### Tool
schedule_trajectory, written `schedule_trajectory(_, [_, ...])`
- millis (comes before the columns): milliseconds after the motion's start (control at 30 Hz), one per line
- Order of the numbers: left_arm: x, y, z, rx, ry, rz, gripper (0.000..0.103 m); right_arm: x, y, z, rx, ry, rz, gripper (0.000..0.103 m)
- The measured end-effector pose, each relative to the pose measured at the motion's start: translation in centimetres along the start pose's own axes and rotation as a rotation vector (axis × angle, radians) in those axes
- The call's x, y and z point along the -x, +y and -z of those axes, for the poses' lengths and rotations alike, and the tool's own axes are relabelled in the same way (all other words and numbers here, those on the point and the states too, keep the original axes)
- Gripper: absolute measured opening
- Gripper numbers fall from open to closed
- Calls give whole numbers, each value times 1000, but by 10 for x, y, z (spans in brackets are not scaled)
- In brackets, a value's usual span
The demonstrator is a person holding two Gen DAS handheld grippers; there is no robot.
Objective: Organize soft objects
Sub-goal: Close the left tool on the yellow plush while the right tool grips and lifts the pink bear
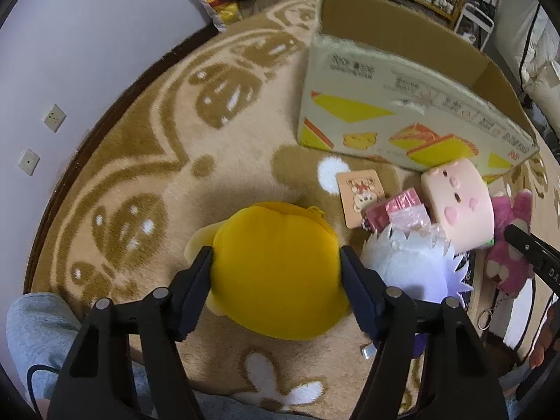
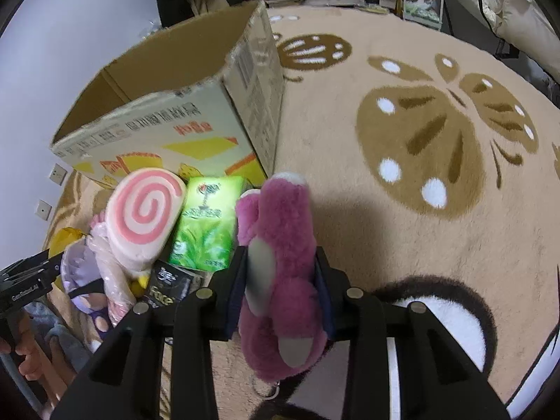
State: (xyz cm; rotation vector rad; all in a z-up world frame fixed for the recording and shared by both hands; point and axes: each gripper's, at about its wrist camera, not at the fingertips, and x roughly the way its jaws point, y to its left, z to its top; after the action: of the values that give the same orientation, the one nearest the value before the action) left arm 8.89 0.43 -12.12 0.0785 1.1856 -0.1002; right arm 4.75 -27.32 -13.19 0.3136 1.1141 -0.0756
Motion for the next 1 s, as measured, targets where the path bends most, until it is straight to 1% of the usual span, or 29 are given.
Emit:
schedule_trajectory(100, [18, 6, -2, 27, -90, -27, 70, 13, 4, -1, 13, -56, -15, 37])
schedule_trajectory(233, [40, 12, -6, 58, -189, -9, 70, 33, 5, -2, 14, -124, -44, 37])
schedule_trajectory(300, [51, 10, -6, 49, -245, -12, 70, 44, 6, -3, 14, -162, -56, 37])
schedule_trajectory(400, [73, 5, -7, 22, -350, -29, 70, 59, 9, -5, 15, -212, -75, 37])
schedule_trajectory(500, [94, 1, -8, 20, -444, -34, 70, 81, 13, -8, 24, -288, -94, 37])
schedule_trajectory(600, [110, -4, -15, 13, -524, -68, 70, 100, 18, -11, 33, -357, -112, 37])
schedule_trajectory(733, [122, -4, -29, 30, -575, -69, 70, 119, 27, -23, 58, -430, -139, 37])
schedule_trajectory(800, [124, -2, -38, 41, -582, -54, 70, 127, 34, -29, 81, -462, -123, 37])
schedule_trajectory(867, [127, -3, -47, 45, -588, -57, 70, 133, 39, -33, 104, -493, -106, 37])
schedule_trajectory(1000, [129, -8, -63, 36, -610, -84, 70, 138, 47, -47, 125, -510, -112, 37])
